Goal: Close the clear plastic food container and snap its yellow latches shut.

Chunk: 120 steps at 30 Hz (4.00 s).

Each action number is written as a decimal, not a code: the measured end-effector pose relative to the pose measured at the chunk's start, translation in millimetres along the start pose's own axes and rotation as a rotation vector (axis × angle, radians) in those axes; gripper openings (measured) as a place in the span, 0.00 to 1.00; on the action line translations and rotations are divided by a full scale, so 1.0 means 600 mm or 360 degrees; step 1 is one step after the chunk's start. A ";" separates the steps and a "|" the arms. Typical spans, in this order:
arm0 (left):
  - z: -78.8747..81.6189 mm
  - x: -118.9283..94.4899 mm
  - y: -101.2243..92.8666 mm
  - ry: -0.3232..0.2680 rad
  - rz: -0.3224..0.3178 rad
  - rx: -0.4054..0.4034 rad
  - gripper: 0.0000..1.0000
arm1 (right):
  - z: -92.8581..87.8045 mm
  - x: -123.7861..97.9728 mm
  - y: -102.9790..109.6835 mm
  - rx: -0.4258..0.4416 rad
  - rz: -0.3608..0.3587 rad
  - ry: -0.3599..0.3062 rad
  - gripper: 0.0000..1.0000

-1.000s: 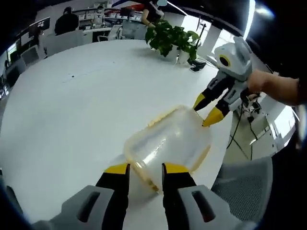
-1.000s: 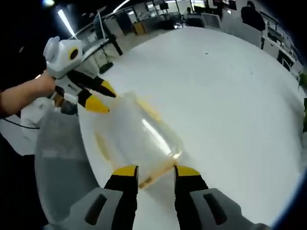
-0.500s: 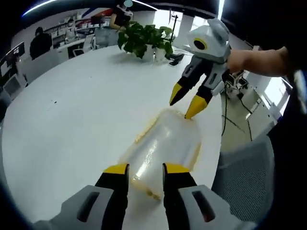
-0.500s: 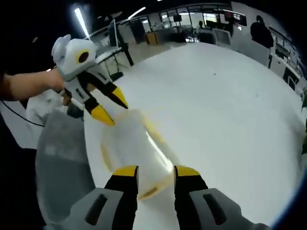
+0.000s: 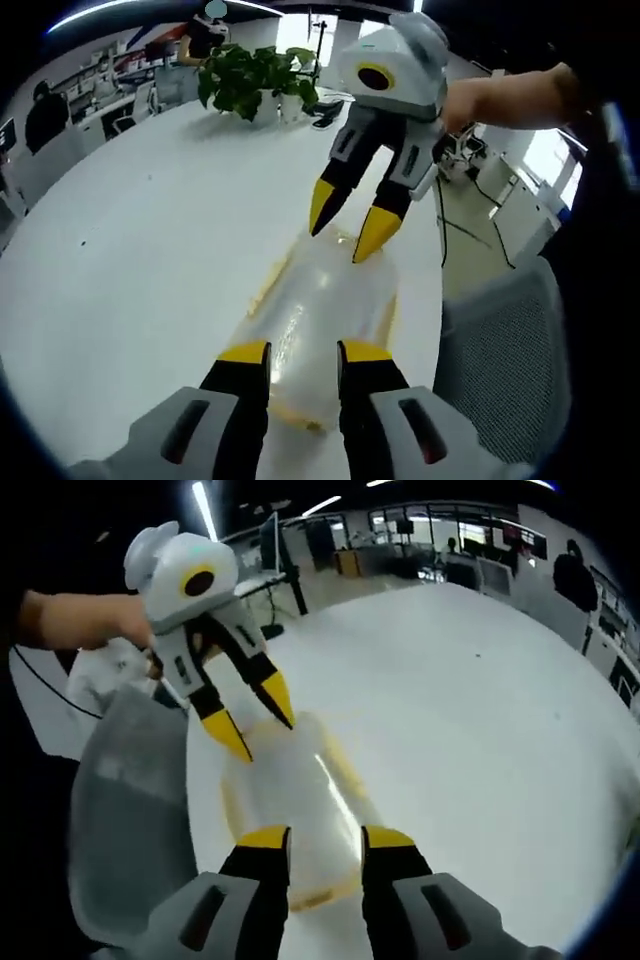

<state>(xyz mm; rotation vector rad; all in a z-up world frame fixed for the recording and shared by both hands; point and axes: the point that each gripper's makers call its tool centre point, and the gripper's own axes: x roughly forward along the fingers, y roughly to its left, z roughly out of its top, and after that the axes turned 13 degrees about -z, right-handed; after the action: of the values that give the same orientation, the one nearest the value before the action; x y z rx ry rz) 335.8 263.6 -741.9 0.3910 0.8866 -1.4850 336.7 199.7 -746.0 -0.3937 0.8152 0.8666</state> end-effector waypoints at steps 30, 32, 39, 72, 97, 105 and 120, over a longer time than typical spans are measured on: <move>0.007 0.042 -0.037 0.0159 -0.0146 0.0202 0.24 | 0.039 0.032 0.022 -0.0206 -0.0004 -0.0043 0.21; 0.006 0.042 -0.035 0.0167 -0.0144 0.0208 0.24 | 0.038 0.031 0.022 -0.0218 -0.0010 -0.0039 0.21; -0.005 0.046 -0.040 0.0218 -0.0147 0.0242 0.27 | 0.039 0.037 0.010 -0.0220 -0.0072 -0.0039 0.22; -0.002 0.046 -0.046 0.0269 0.0022 0.0428 0.47 | 0.036 0.057 -0.008 -0.0068 0.0118 0.0085 0.44; 0.001 0.080 -0.065 0.0331 0.0163 0.0627 0.39 | 0.039 0.085 0.000 -0.0132 0.0443 0.0301 0.30; 0.003 0.080 -0.060 0.0329 0.0160 0.0611 0.38 | 0.040 0.089 0.001 -0.0170 0.0496 0.0414 0.28; 0.004 0.081 -0.062 0.0334 0.0136 0.0576 0.35 | 0.034 0.090 0.002 -0.0203 0.0539 0.0590 0.23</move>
<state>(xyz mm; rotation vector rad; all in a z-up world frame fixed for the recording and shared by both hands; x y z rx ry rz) 294.1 224.5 -764.5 0.8537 0.7514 -1.5449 365.8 240.6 -774.2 -0.5480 1.1951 1.1845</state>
